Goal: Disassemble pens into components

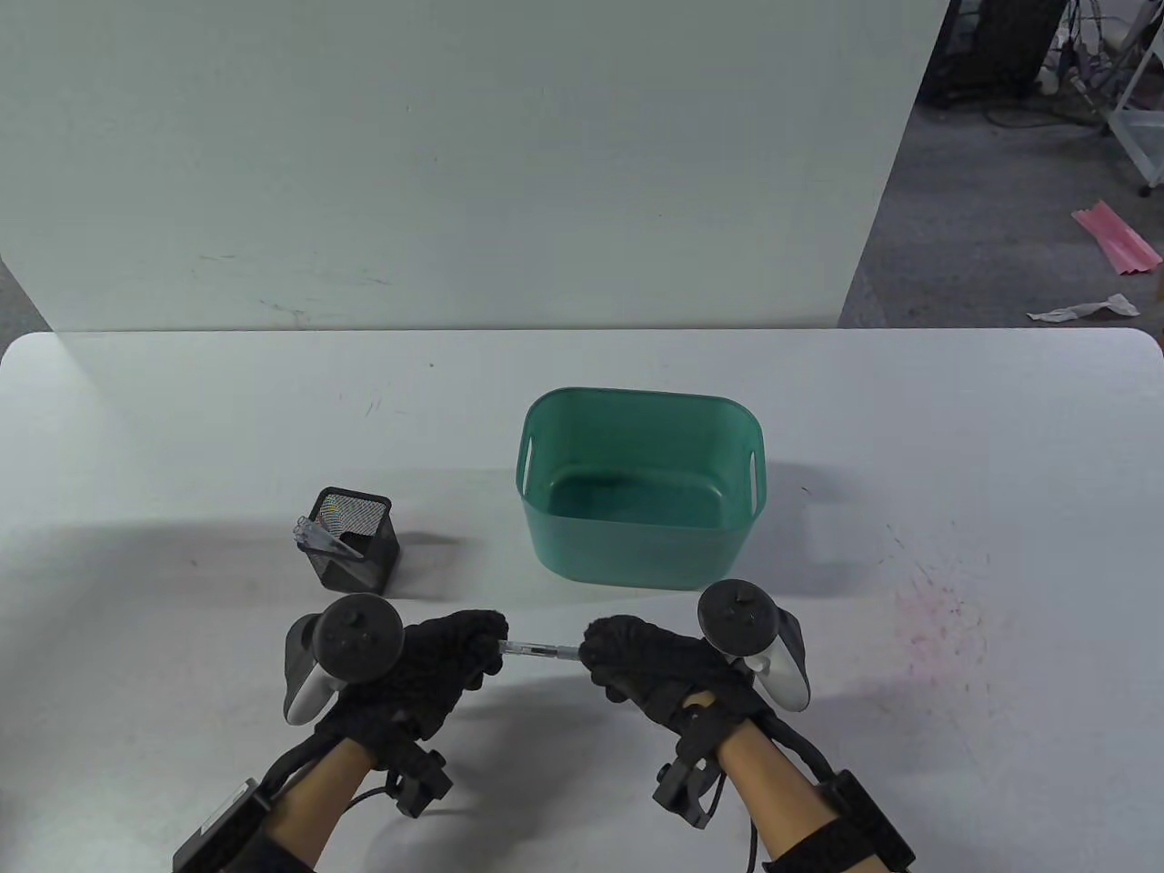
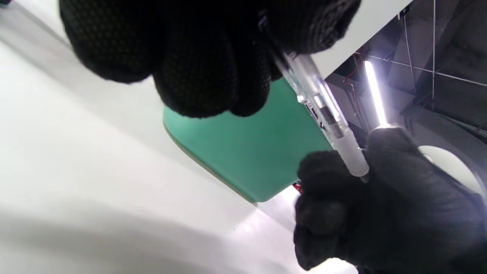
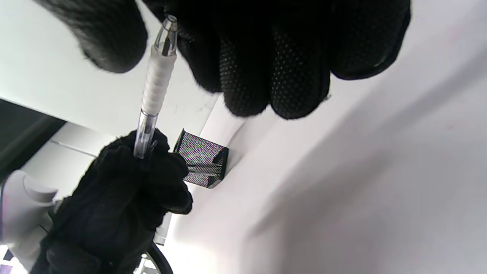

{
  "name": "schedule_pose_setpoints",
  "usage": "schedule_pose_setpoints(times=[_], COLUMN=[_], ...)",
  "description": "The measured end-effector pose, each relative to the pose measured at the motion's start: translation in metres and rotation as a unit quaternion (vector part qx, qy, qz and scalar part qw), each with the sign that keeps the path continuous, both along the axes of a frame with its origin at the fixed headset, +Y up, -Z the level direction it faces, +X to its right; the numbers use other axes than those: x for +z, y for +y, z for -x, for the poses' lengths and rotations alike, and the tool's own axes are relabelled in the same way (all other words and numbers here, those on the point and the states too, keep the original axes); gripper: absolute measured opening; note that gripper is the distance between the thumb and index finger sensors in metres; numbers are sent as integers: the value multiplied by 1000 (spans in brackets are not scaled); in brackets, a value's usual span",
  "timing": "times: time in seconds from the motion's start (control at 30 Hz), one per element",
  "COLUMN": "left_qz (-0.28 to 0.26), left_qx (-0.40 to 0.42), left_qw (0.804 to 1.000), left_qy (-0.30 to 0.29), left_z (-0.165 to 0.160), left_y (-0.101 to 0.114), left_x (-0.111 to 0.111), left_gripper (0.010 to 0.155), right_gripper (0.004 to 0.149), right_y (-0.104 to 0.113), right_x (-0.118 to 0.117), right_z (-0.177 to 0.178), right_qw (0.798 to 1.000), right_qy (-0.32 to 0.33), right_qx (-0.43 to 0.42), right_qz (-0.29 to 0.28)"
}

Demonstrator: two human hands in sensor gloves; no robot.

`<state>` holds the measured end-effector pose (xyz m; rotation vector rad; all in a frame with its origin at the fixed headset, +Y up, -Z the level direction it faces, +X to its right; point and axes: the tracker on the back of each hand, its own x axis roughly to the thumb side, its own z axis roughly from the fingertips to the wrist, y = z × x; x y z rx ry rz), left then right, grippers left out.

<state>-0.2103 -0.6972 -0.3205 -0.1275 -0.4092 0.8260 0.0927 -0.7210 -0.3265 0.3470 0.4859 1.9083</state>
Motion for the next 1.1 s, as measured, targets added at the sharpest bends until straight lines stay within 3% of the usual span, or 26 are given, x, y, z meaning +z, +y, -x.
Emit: schedule_pose_setpoints(times=[0.13,0.2,0.37,0.63,0.83,1.1], left_qz=[5,10,13,16,18,19], left_qx=[7,14,18,26,32,35], left_qw=[1000,1000,1000,1000,999,999], left_qy=[0,3,2,4,11,11], left_z=[0,1,1,2,3,4], left_y=[0,-1,0,-1,0,0], left_x=[0,-1,-1,-2,-2,-2], left_gripper=[45,45,45,45,45,45], right_gripper=[46,49,61,47,66,48], right_y=[6,10,2,3,3,3], right_x=[0,0,-1,-2,-2,-3], right_z=[1,0,-3,-2,-3,0], right_qw=[1000,998,999,998,999,997], right_qy=[-4,-18,-31,-19,-23,-26], right_qx=[-12,-2,-12,-52,-31,-67], right_qz=[-27,-53,-18,-10,-23,-11])
